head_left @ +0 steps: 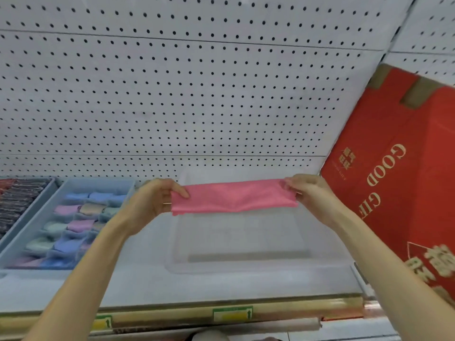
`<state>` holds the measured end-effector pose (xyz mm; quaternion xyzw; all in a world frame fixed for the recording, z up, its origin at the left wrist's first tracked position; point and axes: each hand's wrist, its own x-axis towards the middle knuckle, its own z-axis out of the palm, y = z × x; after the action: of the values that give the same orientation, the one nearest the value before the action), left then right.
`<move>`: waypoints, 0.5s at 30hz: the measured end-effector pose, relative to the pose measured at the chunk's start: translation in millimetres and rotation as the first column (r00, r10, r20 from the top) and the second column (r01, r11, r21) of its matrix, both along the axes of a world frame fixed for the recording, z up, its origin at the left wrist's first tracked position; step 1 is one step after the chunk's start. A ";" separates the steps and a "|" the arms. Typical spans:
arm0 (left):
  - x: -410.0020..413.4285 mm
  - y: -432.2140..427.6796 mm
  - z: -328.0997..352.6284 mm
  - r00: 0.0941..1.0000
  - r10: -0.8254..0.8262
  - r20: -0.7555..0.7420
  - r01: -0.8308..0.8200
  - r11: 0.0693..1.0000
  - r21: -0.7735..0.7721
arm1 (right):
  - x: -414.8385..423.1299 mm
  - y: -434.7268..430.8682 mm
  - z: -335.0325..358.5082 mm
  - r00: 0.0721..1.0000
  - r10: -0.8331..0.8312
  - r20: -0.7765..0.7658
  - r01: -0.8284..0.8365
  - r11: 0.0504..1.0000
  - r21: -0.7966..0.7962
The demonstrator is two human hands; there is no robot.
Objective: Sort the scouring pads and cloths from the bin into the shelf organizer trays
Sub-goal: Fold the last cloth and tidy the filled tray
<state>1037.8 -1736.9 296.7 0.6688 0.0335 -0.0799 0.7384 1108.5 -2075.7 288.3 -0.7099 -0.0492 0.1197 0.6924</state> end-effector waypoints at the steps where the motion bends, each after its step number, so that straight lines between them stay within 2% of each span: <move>1: 4.4 -6.4 -3.5 0.997 0.049 0.051 -0.054 0.994 0.090 | 0.5 0.9 -3.3 0.997 -0.040 0.067 0.044 0.997 -0.062; 2: 7.0 -13.0 -6.2 0.989 0.099 0.111 -0.119 0.976 0.181 | 1.8 1.6 -7.7 0.990 -0.081 0.115 0.092 0.991 -0.097; 4: 11.6 -22.3 -11.6 0.977 0.125 0.174 -0.171 0.944 0.282 | 4.4 3.4 -8.0 0.977 -0.160 0.144 0.170 0.984 -0.057; 8: 11.7 -25.0 -14.1 0.997 0.046 0.065 -0.061 0.965 0.254 | 9.6 1.9 9.8 0.979 -0.169 0.112 0.161 0.984 0.077; 10: 8.5 -24.8 -14.2 0.997 -0.077 0.030 0.063 0.944 0.324 | 12.2 4.1 22.3 0.975 -0.141 0.169 0.144 0.990 -0.001; 13: 5.1 -26.6 -21.4 0.954 -0.294 -0.052 0.284 0.841 0.461 | 13.4 15.8 51.5 0.969 -0.048 0.241 0.086 0.985 -0.147; 15: 5.7 -28.2 -23.1 0.934 -0.340 -0.106 0.348 0.808 0.476 | 12.6 25.5 72.9 0.962 0.053 0.269 0.011 0.973 -0.230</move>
<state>1043.5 -1765.1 273.6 0.8272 -0.0632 -0.2065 0.5188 1121.1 -2050.2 361.2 -0.7941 -0.1379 0.0328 0.5910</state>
